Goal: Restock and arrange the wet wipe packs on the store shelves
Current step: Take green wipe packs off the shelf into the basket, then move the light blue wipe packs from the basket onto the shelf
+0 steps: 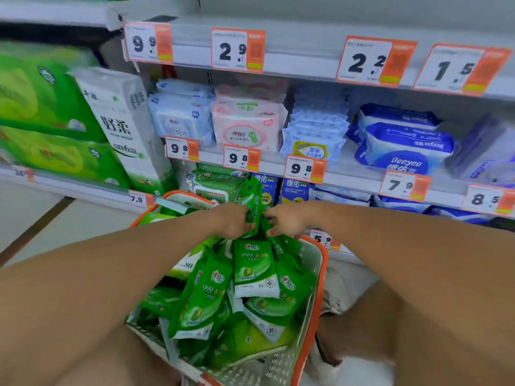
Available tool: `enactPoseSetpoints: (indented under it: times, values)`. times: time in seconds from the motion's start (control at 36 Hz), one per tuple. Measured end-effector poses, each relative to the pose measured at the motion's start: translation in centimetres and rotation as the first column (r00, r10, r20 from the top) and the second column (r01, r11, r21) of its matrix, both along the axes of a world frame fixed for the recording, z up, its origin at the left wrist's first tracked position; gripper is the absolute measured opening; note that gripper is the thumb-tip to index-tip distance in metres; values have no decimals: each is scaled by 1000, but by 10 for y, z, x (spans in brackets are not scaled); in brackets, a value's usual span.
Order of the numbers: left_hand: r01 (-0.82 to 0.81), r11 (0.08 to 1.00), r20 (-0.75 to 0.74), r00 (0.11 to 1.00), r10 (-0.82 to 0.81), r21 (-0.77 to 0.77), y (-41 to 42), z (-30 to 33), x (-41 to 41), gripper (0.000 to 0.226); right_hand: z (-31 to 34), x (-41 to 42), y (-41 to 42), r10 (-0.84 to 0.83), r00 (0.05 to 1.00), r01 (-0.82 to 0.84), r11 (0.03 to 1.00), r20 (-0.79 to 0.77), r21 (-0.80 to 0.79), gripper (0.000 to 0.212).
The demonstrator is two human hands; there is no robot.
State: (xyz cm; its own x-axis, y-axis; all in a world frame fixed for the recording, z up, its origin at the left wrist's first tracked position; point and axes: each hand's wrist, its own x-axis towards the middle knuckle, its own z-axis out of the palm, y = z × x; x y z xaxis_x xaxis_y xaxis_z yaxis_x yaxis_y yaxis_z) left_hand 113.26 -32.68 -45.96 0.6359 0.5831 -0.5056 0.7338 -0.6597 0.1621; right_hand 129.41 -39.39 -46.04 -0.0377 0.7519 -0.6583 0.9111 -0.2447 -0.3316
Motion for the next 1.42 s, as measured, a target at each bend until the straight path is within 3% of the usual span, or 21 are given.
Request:
enactPoseSetpoints:
  times: [0.11,0.17,0.22,0.31,0.39,0.5,0.61,0.72,0.83,0.89,1.0,1.14,1.33,1.42]
  values:
    - [-10,998,-1,1000,10,61,-5,3,5,30,-5,7,-3,-28,999,29,999,-26,39,68]
    - [-35,998,2,999,35,58,-10,-2,5,19,-6,8,-1,5,999,-10,993,41,121,48]
    - [-28,998,-6,1000,28,-50,-21,-7,7,20,-7,8,0,-11,996,-3,987,88,160,19]
    - [58,995,-44,997,-62,-84,-34,-10,12,25,-5,7,-1,-6,998,1,996,68,84,29]
    - [108,994,-73,992,-107,16,-37,2,18,24,2,1,-6,46,985,-53,998,166,37,28]
    - [92,984,-17,996,-90,152,-30,32,11,22,22,2,-7,46,964,-76,992,262,104,28]
    - [64,995,84,994,-71,81,-31,56,-15,21,60,-2,-24,107,938,-168,972,330,164,33]
    - [104,994,67,992,-106,35,-55,96,-36,20,120,-2,-64,160,914,-243,951,372,189,49]
    - [150,986,31,988,-152,76,-78,152,-12,16,178,30,-118,-51,989,-5,925,137,381,39]
    - [146,989,117,982,-149,34,-93,174,11,11,202,46,-141,-122,989,88,940,82,330,32]
    - [201,980,218,956,-196,-1,-126,204,50,16,213,75,-155,-206,971,168,951,125,261,29]
    - [348,925,71,930,-361,152,-142,216,83,24,185,104,-161,-384,923,362,869,-2,338,35]
    - [444,881,25,891,-454,166,-185,241,141,25,168,134,-190,-509,857,496,777,-76,388,33]
    - [534,829,-95,845,-526,165,-205,237,162,30,179,145,-217,-549,833,524,744,-69,415,29]
